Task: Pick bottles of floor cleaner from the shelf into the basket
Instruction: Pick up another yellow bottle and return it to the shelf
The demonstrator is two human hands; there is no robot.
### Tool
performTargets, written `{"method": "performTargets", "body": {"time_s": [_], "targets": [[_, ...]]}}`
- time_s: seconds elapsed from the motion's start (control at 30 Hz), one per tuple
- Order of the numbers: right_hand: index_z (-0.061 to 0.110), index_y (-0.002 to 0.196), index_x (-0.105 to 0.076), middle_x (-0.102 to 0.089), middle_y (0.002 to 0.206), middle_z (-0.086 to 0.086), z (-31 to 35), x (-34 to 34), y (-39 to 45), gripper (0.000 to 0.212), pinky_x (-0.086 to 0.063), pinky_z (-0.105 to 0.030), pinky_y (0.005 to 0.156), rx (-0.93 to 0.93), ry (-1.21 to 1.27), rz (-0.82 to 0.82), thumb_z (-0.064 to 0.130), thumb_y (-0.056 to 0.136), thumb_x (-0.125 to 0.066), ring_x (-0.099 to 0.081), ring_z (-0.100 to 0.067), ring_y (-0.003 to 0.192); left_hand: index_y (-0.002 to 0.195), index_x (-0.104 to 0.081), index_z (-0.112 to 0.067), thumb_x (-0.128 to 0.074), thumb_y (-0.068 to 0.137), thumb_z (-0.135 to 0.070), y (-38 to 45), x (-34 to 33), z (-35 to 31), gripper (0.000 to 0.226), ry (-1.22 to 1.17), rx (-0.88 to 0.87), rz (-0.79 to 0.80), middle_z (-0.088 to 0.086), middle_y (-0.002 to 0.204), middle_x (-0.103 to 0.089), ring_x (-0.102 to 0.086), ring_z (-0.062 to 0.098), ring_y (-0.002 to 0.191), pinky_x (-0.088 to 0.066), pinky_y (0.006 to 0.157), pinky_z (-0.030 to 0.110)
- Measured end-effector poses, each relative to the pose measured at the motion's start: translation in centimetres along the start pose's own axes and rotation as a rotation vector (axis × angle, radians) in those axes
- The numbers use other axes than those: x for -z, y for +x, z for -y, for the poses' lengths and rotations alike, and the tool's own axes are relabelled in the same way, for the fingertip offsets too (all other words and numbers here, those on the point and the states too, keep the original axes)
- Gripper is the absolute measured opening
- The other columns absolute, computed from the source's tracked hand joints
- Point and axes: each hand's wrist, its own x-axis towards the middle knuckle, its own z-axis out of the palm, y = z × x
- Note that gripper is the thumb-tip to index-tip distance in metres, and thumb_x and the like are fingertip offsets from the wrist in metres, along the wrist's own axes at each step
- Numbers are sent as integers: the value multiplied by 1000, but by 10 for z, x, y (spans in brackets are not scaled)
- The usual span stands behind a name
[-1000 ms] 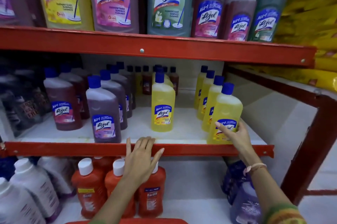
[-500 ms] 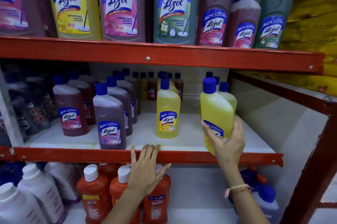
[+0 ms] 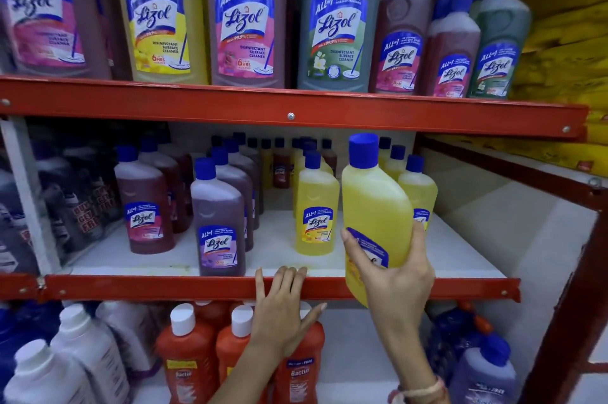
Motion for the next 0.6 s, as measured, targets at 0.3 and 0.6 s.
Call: {"method": "performTargets", "body": {"time_s": [0.3, 0.6], "targets": [[9, 105, -62, -77, 82, -4, -20, 8, 33, 90, -59, -34, 60, -438, 725, 470, 44, 29, -96, -74, -25, 75, 125, -54, -17, -13, 89, -68, 0, 0, 4, 74, -13, -26, 27, 0, 116, -63, -57, 21, 114, -18, 104, 55], [12, 98, -72, -76, 86, -4, -36, 17, 53, 66, -60, -33, 58, -378, 1057, 858, 45, 44, -93, -74, -23, 72, 127, -51, -19, -26, 88, -65, -1, -5, 6, 65, 1, -35, 16, -1, 119, -63, -56, 20, 116, -14, 106, 54]]}}
